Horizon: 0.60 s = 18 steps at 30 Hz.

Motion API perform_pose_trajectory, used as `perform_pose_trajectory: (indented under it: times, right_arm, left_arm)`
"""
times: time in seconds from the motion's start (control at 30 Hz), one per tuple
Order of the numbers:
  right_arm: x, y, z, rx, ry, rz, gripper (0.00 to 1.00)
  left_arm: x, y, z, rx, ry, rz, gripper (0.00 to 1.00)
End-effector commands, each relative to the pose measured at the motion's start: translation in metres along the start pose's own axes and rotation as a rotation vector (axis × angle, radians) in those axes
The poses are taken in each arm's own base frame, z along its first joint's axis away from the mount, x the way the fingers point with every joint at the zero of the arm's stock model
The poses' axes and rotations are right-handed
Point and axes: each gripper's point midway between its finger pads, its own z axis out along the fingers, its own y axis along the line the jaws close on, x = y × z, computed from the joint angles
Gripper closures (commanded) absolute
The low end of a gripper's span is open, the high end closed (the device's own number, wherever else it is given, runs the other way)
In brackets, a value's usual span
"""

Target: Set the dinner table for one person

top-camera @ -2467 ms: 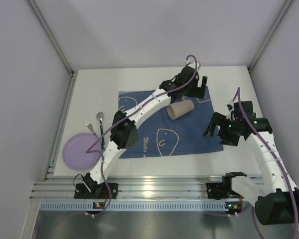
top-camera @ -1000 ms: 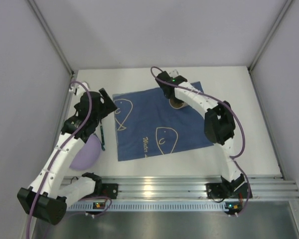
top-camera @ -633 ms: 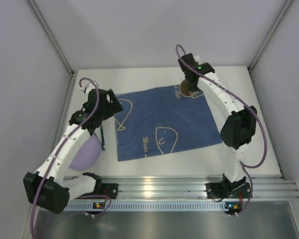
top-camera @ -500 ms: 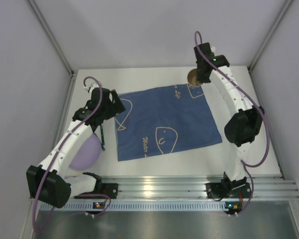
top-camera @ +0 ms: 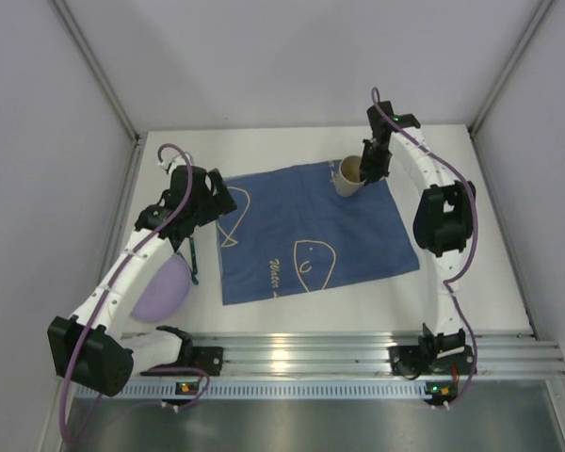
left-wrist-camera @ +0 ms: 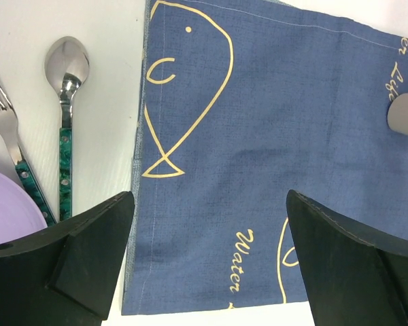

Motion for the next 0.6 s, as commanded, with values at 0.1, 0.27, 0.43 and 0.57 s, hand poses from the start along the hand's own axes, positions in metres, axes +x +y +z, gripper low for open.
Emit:
perform_pose_trajectory:
  times: [0.1,0.27,0.43,0.57]
  right_arm:
    - [0.002,-0.002,-0.003,0.032,0.032,-0.006,0.60]
    - [-0.008,0.001,-0.013,0.021,-0.015,-0.043,0.29]
    - [-0.033,0.023,-0.047,-0.077,-0.141,-0.073,0.16]
    - [-0.041,0.042,-0.085,-0.223,-0.217,-0.071,0.09]
  left_arm:
    - [-0.019,-0.012,-0.007,0.035,-0.050,0.006,0.01]
    - [-0.015,-0.014,-0.001,0.039,-0.032,0.004,0.01]
    - [-0.016,-0.019,0.003,0.047,-0.022,-0.001,0.01]
    - [-0.017,-0.017,0.007,0.028,-0.025,0.002,0.01]
